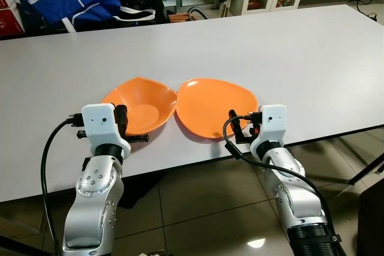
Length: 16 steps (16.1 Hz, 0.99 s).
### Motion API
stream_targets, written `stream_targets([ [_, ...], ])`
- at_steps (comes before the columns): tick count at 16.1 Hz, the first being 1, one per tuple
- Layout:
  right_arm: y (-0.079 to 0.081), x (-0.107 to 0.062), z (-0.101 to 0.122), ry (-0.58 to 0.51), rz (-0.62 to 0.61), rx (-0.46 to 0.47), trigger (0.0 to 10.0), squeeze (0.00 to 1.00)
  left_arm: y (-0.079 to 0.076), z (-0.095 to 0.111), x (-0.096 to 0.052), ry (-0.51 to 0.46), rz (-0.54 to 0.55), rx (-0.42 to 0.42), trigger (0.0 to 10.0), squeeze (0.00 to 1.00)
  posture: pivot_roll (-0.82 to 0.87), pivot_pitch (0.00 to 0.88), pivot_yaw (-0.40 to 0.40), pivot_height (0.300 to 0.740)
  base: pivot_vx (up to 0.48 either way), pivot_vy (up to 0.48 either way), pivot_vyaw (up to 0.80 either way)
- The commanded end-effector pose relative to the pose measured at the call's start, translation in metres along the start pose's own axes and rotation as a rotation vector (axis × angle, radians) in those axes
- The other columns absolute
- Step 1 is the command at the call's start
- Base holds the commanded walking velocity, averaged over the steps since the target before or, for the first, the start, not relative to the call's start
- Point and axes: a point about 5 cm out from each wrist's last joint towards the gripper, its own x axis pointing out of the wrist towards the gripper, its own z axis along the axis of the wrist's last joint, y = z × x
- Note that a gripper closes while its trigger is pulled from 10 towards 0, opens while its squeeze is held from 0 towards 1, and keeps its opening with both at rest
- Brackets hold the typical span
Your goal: Setting the table
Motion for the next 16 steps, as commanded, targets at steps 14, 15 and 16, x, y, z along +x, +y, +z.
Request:
stream_targets([
  [14, -0.0021, 0.0031, -0.0022, 0.010, 0.003, -0.019, 10.0, 0.00, -0.0020, 0.0004, 0.0058, -0.002, 0.000, 0.024, 10.0, 0.00, -0.10, 0.006, 0.049, 0.740, -0.233, 0.000, 0.00],
  [15, -0.0023, 0.0031, -0.0023, 0.011, 0.003, -0.021, 10.0, 0.00, -0.0024, -0.0002, 0.0061, 0.002, 0.003, 0.032, 10.0, 0.00, -0.10, 0.006, 0.049, 0.740, 0.000, 0.000, 0.00],
  [16, -0.0023, 0.0031, -0.0024, 0.012, 0.003, -0.021, 10.0, 0.00, -0.0026, -0.0004, 0.0061, 0.001, 0.002, 0.027, 10.0, 0.00, -0.10, 0.006, 0.049, 0.740, 0.000, 0.000, 0.00],
])
